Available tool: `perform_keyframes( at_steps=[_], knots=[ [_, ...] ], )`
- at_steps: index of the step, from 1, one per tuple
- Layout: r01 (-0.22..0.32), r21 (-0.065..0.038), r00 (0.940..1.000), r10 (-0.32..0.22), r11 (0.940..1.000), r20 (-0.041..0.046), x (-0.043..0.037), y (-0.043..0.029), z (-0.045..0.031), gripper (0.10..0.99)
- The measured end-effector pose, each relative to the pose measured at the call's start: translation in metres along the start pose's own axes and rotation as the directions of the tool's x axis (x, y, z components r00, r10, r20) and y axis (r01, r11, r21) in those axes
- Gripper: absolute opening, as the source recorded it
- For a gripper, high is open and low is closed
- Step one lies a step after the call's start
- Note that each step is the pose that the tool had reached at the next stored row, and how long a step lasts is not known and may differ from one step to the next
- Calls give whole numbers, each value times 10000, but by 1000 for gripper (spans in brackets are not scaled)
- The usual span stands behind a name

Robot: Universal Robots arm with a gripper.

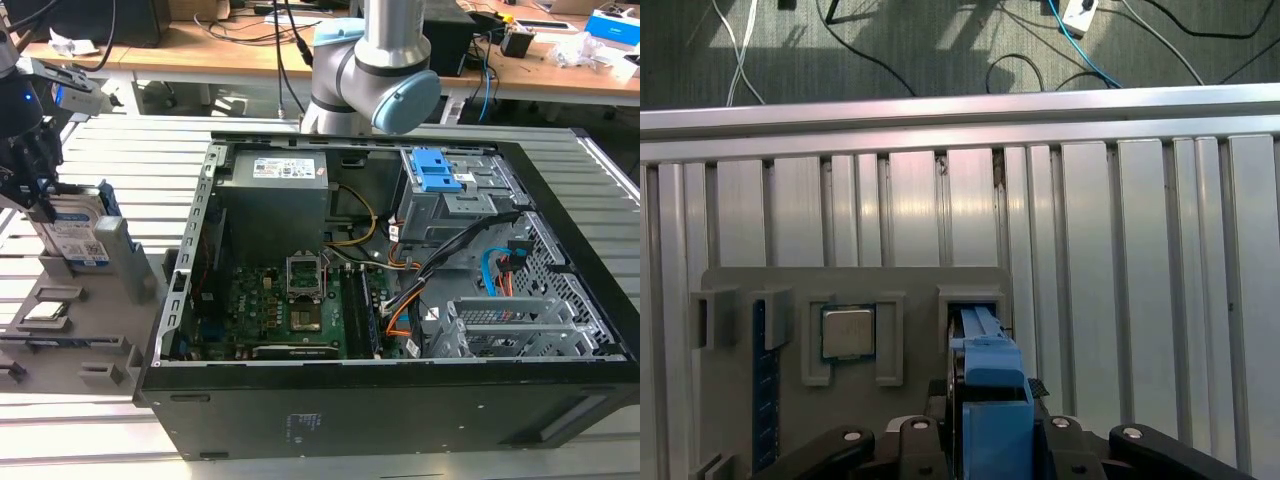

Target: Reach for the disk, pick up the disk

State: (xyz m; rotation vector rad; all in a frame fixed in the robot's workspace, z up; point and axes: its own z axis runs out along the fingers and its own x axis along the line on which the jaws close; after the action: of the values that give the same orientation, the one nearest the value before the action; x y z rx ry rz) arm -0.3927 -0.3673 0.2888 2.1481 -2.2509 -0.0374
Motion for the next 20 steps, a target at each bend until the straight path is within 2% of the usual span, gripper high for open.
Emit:
perform_keyframes(
  at_steps=[2,8,10,15,20],
  knots=[
    [0,5,10000,0,10000,2,0,0,-7,369],
    [0,0,10000,0,10000,0,0,4,-104,369],
    [0,0,10000,0,10000,0,0,7,-188,369],
    [0,0,10000,0,10000,0,0,11,-288,369],
    [0,1,10000,0,10000,0,-1,17,-434,369]
  ],
)
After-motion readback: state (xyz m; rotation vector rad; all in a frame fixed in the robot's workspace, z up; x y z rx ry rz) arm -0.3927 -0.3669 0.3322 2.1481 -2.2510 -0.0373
